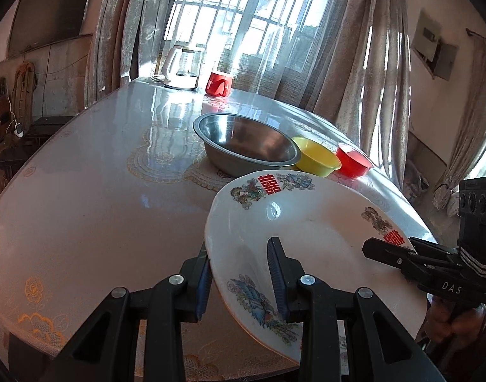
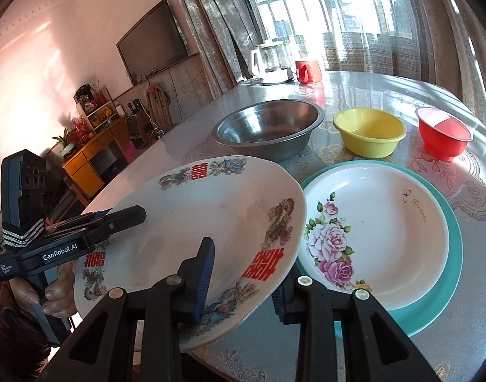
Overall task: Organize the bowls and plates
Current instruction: 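Lift and carry the large plate toward the rose plate stack with the left tool, then lower the large plate onto the rose plate with the left tool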
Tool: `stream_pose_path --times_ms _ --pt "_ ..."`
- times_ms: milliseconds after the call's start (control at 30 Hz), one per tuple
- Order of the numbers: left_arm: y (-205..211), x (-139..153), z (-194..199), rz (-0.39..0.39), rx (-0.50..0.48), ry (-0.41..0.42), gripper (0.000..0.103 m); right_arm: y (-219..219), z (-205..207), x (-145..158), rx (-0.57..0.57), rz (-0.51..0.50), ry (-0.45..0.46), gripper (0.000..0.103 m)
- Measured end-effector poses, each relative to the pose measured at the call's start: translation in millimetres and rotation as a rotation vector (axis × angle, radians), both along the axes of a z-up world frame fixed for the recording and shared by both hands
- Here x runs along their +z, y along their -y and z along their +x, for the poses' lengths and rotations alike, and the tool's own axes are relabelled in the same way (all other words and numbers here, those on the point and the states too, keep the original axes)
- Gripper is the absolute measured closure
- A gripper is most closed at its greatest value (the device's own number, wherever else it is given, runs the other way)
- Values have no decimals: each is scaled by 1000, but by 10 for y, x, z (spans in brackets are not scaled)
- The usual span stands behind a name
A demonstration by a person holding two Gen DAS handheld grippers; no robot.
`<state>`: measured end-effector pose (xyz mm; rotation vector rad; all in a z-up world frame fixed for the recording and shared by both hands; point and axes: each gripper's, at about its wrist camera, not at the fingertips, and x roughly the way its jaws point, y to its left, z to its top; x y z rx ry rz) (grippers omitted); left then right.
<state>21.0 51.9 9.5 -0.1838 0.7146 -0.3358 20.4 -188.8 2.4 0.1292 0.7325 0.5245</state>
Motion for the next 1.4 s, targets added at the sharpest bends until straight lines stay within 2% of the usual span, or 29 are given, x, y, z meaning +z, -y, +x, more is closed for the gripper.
stream_pose_path --times_ms 267,633,867,1167,1400 --pt "517 124 196 15 -93 15 70 426 -44 105 -119 -1 34 71" --pt "1082 109 546 30 -167 -17 70 885 112 68 -247 -26 37 71" --pt "1247 56 699 34 -181 -38 70 1013 200 -26 -295 -59 24 71" --pt "1349 -211 825 47 -169 -107 71 1007 308 -202 -352 -168 22 71" --pt "1402 -251 794 71 -162 -106 71 1019 323 -259 -382 -226 45 68"
